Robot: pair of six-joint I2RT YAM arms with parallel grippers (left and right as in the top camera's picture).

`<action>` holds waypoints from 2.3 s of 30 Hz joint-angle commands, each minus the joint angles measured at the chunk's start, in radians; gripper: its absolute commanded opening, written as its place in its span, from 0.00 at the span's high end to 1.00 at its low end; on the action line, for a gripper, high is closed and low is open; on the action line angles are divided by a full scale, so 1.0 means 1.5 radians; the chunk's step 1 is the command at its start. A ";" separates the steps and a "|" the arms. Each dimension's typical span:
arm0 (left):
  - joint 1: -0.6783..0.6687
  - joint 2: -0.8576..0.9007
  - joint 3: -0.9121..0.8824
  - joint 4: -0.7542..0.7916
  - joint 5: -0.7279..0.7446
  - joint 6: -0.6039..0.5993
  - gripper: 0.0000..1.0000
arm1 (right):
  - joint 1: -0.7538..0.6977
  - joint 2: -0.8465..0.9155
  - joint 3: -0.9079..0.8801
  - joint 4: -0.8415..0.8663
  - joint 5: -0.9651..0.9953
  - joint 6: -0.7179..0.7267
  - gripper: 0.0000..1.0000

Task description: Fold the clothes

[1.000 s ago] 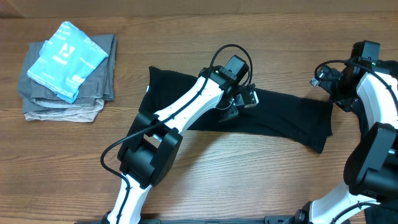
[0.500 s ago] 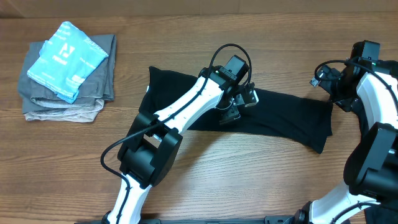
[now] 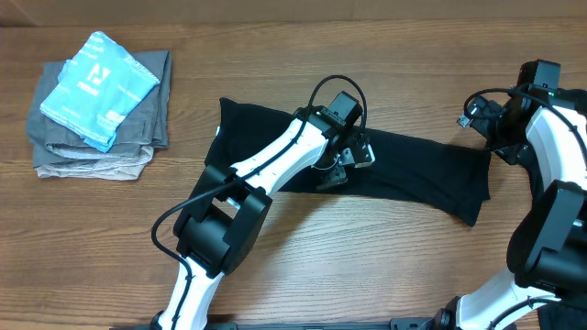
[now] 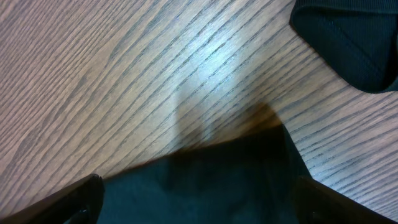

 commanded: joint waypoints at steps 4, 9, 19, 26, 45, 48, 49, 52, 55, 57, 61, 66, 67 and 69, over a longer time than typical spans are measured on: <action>0.004 0.004 -0.005 0.014 -0.027 0.010 0.54 | -0.002 -0.013 0.011 0.004 -0.004 -0.003 0.00; 0.004 0.004 -0.004 0.014 -0.034 0.011 0.66 | -0.002 -0.013 0.011 0.004 -0.004 -0.003 0.00; 0.004 -0.005 0.012 -0.003 -0.101 -0.047 0.96 | -0.002 -0.013 0.011 0.004 -0.004 -0.003 0.00; 0.002 -0.007 0.040 -0.088 -0.089 -0.062 0.96 | -0.002 -0.013 0.011 0.004 -0.004 -0.003 0.00; 0.002 -0.007 0.038 -0.147 -0.046 -0.200 0.53 | -0.002 -0.013 0.011 0.004 -0.004 -0.003 0.00; 0.002 -0.015 0.050 -0.155 -0.013 -0.211 0.48 | -0.002 -0.013 0.011 0.004 -0.004 -0.003 0.00; 0.003 -0.022 0.065 -0.163 -0.001 -0.226 0.48 | -0.002 -0.013 0.011 0.004 -0.004 -0.003 0.00; 0.008 -0.046 0.111 -0.169 0.031 -0.267 0.49 | -0.002 -0.013 0.011 0.004 -0.004 -0.003 0.00; 0.011 -0.064 0.145 -0.147 0.063 -0.322 0.63 | -0.002 -0.013 0.011 0.004 -0.004 -0.003 0.00; 0.011 -0.065 0.145 -0.109 0.067 -0.389 0.96 | -0.002 -0.013 0.011 0.004 -0.004 -0.003 0.00; -0.001 -0.049 0.119 -0.054 0.067 -0.464 0.96 | -0.002 -0.013 0.011 0.004 -0.004 -0.003 0.00; -0.025 -0.014 0.093 -0.024 0.068 -0.505 0.96 | -0.002 -0.013 0.011 0.004 -0.004 -0.003 0.00; -0.030 -0.005 0.093 -0.022 0.067 -0.513 0.96 | -0.002 -0.013 0.011 0.004 -0.004 -0.003 0.00; -0.037 0.005 0.093 -0.019 0.067 -0.525 0.96 | -0.002 -0.013 0.011 0.004 -0.004 -0.003 0.00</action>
